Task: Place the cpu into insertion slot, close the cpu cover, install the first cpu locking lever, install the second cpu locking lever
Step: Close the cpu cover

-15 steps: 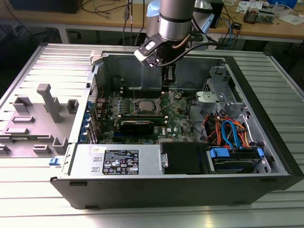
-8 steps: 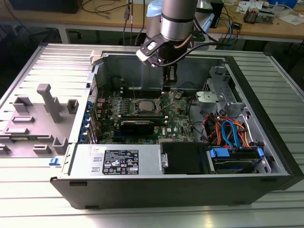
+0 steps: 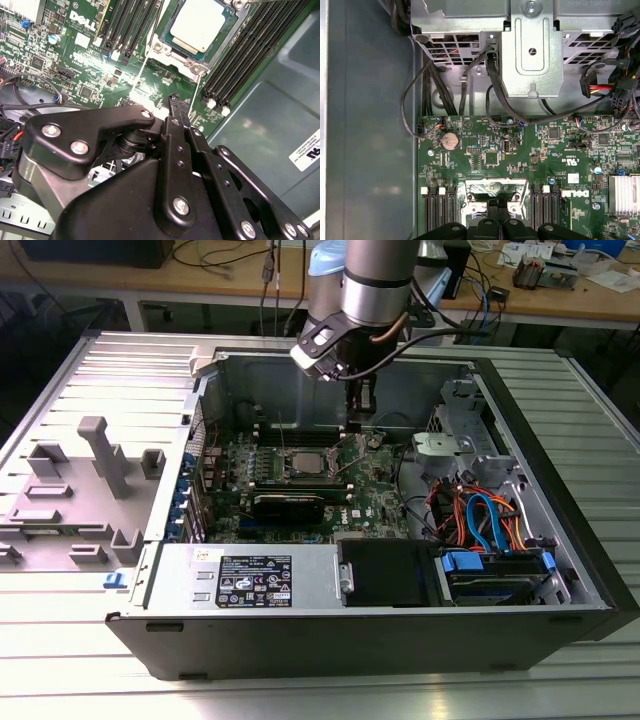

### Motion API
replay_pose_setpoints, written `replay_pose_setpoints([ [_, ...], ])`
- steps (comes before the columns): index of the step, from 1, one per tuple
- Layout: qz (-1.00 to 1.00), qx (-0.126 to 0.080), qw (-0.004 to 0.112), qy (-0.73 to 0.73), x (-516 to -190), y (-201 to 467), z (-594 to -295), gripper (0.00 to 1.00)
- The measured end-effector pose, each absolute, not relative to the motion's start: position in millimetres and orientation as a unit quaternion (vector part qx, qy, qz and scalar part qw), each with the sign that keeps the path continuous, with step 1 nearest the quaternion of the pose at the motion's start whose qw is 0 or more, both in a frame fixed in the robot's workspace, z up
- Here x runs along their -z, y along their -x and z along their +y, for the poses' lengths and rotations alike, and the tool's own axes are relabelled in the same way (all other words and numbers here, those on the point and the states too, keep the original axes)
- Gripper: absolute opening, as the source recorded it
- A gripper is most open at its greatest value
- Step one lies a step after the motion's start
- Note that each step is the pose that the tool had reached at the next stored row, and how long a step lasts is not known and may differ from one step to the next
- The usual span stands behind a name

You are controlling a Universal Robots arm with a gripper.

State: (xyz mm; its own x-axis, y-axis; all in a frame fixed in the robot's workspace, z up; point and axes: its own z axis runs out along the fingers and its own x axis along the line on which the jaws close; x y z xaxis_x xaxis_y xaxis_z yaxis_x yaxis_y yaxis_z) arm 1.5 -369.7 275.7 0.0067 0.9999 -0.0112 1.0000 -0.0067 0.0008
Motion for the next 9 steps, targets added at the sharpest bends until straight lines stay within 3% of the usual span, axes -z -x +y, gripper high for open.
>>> replay_pose_setpoints([
  [9, 0.705, 0.004, 0.004, -0.709, -275.7, -4.1, -369.7, 0.11],
])
